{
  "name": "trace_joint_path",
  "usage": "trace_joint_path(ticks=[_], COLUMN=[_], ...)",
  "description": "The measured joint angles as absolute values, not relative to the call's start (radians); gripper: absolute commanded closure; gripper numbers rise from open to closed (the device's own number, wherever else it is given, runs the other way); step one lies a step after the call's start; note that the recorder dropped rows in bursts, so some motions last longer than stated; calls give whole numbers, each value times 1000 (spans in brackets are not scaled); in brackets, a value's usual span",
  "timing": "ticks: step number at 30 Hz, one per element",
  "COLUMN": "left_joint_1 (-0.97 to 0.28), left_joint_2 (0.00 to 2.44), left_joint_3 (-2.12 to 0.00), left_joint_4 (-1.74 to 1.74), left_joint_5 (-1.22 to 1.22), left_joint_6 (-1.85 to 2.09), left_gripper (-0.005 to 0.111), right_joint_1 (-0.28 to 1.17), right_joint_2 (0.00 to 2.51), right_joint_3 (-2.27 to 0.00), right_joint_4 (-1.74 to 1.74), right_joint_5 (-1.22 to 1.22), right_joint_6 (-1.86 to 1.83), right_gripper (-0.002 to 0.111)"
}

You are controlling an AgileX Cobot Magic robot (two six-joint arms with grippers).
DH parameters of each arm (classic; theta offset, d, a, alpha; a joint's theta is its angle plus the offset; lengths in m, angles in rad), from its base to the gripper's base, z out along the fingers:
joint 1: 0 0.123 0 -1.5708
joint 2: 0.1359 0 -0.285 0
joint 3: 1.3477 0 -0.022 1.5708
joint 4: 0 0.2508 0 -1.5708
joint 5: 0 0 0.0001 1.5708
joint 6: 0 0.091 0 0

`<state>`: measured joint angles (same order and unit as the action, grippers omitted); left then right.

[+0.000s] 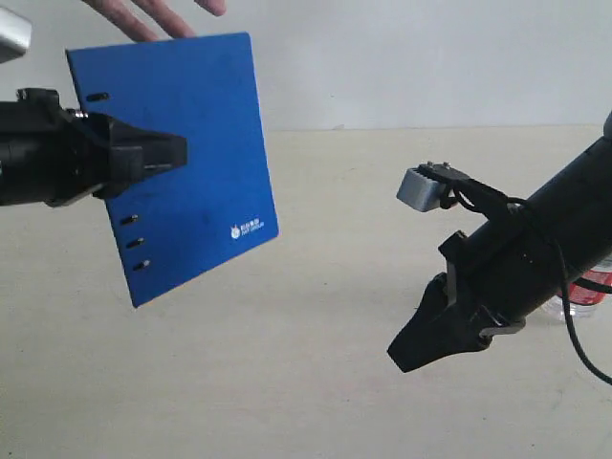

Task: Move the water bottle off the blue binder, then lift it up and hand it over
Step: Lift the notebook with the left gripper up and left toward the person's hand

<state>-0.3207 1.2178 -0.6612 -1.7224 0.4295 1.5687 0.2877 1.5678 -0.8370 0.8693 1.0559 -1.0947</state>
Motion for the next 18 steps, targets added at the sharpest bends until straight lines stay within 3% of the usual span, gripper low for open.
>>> trace_joint_path(ticks=[8, 18], left_joint_1=[-321, -321], left_joint_2=[1189, 1211], left_joint_3=[-752, -771], left_joint_4=[-1725, -1729], left_joint_5=[293, 294], left_joint_6=[1465, 1422], left_gripper=[102, 102], right_joint_1=[288, 288], right_joint_2=[1568, 1568], right_joint_3=[-837, -837], right_joint_4=[868, 874], right_joint_5=[1104, 1133], right_joint_6=[-1088, -1076], right_gripper=[108, 108])
